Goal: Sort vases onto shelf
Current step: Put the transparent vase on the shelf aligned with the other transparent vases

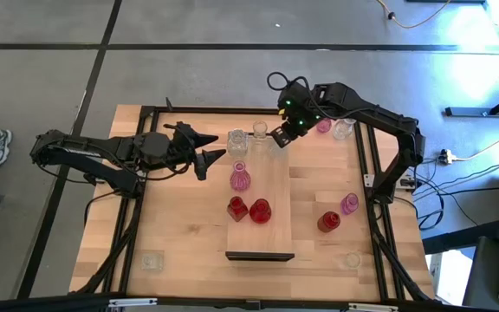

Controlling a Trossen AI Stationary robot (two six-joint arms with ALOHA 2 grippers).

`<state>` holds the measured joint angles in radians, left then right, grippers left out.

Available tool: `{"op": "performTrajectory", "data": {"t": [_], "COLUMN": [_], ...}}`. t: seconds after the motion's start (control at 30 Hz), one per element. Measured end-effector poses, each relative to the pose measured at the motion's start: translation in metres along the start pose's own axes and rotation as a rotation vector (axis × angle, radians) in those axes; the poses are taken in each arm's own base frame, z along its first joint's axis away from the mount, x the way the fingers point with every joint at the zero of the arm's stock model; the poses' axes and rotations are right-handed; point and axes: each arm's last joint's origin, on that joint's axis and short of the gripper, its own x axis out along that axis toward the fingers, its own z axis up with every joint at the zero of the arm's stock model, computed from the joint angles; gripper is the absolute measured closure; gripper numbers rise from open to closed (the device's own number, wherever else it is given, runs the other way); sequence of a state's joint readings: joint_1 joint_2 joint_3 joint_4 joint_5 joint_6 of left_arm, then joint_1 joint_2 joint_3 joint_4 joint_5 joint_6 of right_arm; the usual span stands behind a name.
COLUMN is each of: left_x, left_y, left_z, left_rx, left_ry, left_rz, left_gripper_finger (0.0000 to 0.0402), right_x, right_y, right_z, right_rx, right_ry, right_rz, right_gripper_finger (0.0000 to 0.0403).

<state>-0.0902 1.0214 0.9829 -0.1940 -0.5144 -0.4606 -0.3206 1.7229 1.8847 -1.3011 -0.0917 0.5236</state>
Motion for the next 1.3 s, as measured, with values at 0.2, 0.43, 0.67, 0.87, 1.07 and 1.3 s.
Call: {"op": "performTrajectory", "data": {"t": [0.2, 0.43, 0.67, 0.87, 1.07, 1.3], "left_x": [0.0000, 0.0000, -0.0001, 0.0000, 0.0000, 0.0000], "left_y": [0.0000, 0.0003, 0.0014, 0.0015, 0.0015, 0.0015], "left_z": [0.0000, 0.0001, 0.0008, 0.0007, 0.0007, 0.0007], "left_rx": [0.000, 0.000, 0.000, 0.000, -0.001, 0.000], "left_ry": [-0.001, -0.005, -0.025, -0.025, -0.025, -0.025], "left_rz": [0.001, 0.010, 0.050, 0.051, 0.051, 0.051], "left_gripper_finger": [0.0127, 0.0127, 0.0127, 0.0127, 0.0127, 0.0127], "right_x": [-0.0006, -0.0072, -0.0077, -0.0079, -0.0081, -0.0087], "right_y": [0.0007, 0.0012, 0.0007, 0.0006, 0.0004, 0.0008], "right_z": [0.0007, 0.0007, -0.0001, 0.0002, 0.0005, 0.0013], "right_rx": [-0.001, -0.007, -0.013, -0.014, -0.017, -0.018], "right_ry": [-0.009, -0.008, -0.001, -0.007, -0.014, -0.024], "right_rz": [0.013, 0.009, 0.003, -0.005, -0.014, -0.010], "right_gripper_finger": [0.0402, 0.0402, 0.0402, 0.0402, 0.0378, 0.0337]}}
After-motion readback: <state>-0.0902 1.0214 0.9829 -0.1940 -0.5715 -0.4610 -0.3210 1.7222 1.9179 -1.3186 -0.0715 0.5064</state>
